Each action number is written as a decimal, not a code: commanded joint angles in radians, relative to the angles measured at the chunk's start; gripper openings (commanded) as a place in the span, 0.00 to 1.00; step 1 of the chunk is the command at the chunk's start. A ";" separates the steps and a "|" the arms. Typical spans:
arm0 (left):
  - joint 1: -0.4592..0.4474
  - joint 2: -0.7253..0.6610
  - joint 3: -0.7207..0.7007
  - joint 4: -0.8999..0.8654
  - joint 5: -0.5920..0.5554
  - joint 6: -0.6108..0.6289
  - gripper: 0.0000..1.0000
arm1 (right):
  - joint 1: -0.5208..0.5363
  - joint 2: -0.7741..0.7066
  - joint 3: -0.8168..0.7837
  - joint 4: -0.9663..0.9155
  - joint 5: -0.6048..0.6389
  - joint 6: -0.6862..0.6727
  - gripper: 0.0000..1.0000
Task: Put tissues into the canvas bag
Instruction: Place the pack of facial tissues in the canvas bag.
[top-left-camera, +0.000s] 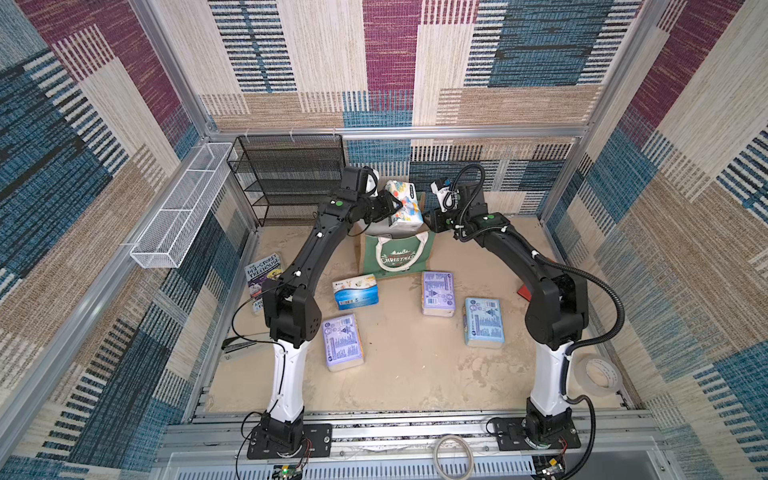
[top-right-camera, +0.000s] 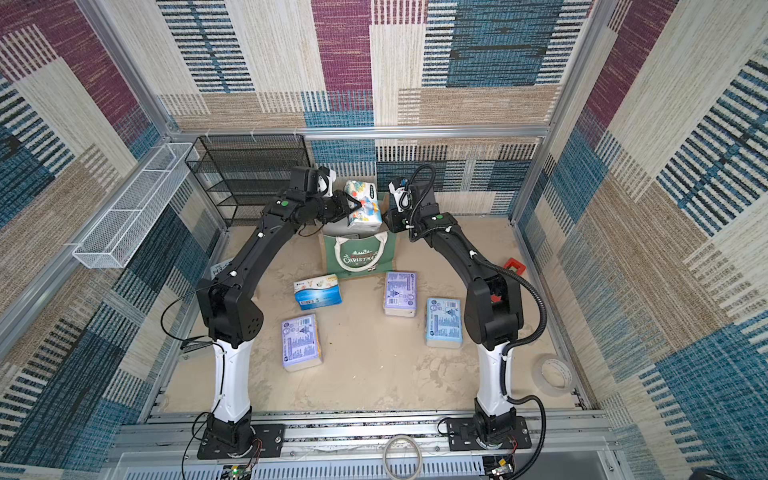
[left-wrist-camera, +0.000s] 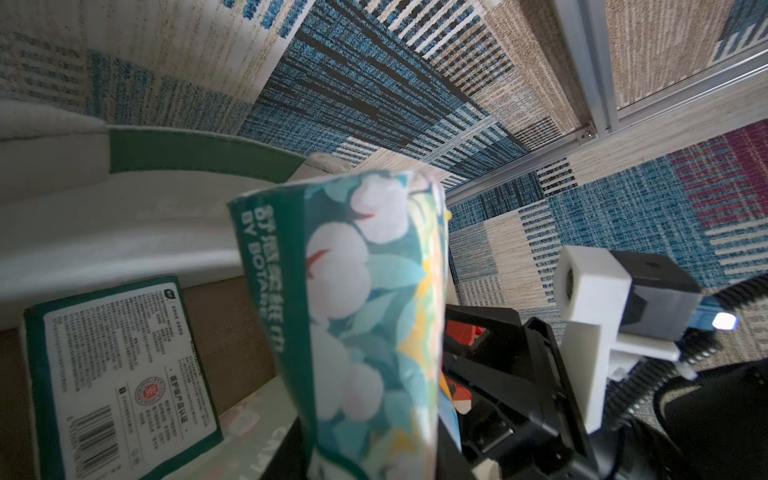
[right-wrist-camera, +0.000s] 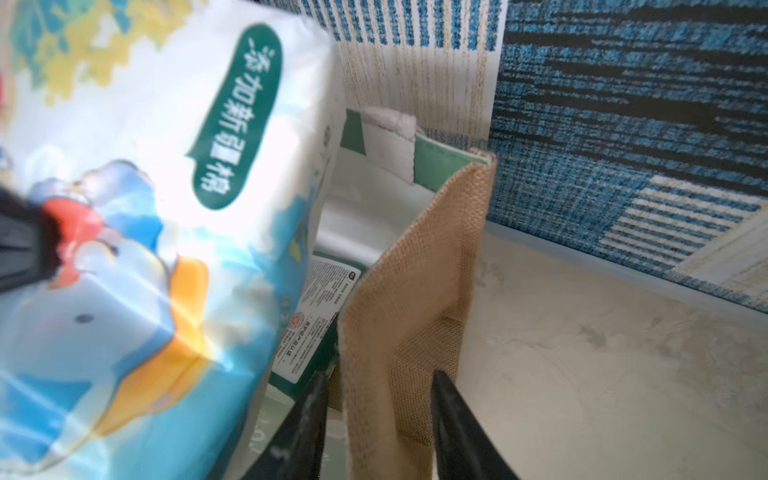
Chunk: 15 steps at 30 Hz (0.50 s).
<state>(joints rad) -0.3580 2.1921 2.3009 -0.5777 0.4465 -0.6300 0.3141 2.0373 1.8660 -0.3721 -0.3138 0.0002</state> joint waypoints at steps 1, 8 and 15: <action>0.003 0.029 0.032 -0.027 -0.005 -0.003 0.38 | 0.000 0.022 0.033 -0.020 -0.025 -0.035 0.38; 0.011 0.043 0.027 -0.026 -0.007 -0.013 0.38 | 0.000 0.052 0.064 -0.067 -0.048 -0.057 0.23; 0.023 0.021 -0.010 -0.007 0.006 -0.022 0.38 | 0.000 0.030 0.077 -0.098 -0.106 0.020 0.00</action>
<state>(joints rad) -0.3363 2.2326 2.2986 -0.6125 0.4469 -0.6472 0.3138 2.0872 1.9453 -0.4648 -0.3634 -0.0280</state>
